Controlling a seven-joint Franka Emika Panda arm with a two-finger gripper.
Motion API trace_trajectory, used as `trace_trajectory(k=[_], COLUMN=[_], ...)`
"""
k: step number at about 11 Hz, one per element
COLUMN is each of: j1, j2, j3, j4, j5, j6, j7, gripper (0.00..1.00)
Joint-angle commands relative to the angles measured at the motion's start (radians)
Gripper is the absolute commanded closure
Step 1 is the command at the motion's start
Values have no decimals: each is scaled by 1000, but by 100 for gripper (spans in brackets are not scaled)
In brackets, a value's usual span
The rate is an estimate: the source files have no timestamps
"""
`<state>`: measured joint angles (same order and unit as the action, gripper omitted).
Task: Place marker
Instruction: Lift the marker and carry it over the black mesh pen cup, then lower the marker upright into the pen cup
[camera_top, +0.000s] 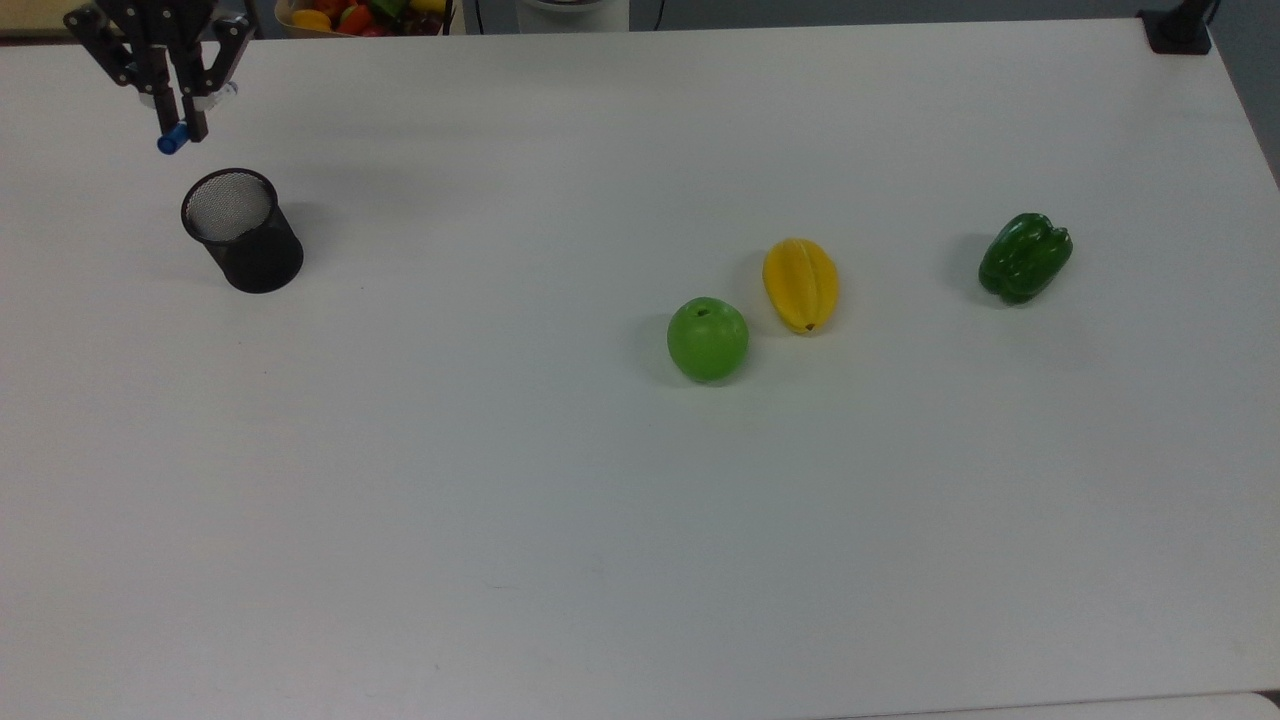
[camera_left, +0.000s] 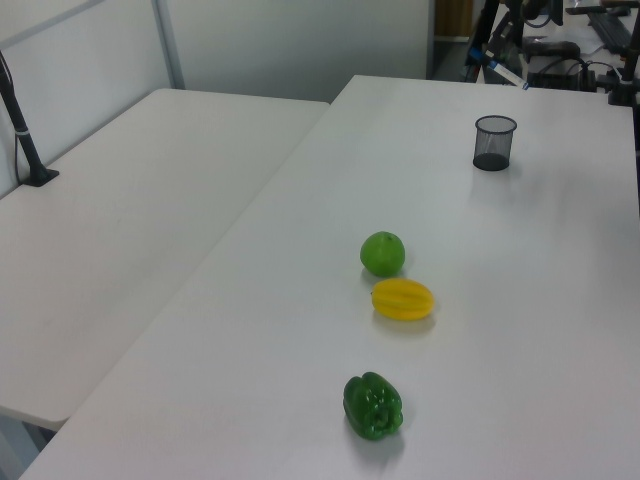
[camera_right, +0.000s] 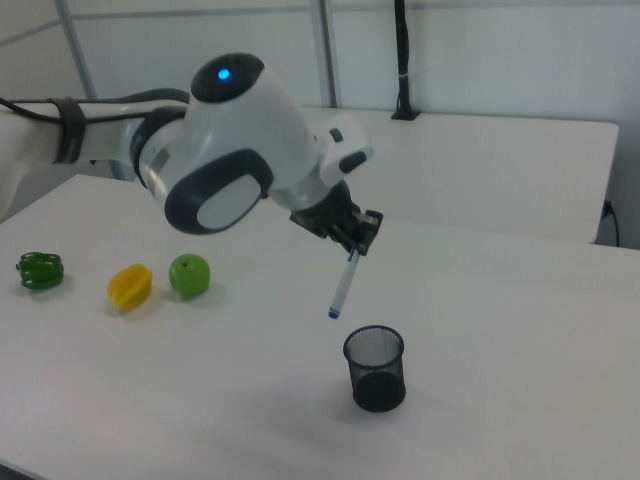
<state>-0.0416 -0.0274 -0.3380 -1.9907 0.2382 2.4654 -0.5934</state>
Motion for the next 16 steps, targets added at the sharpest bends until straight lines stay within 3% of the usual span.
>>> trace_trajectory(k=[1,3,10,16], j1=[-1,-11,-1,6], j2=[-3,26,141,161], j3=[-26,-27,-24,-16], j4=[-102,-103,-92,-97], j5=[85,95,352,365], j6=[154,184,342,348], j7=[-100,-102,-276,-309], gripper=[100,100,100,100])
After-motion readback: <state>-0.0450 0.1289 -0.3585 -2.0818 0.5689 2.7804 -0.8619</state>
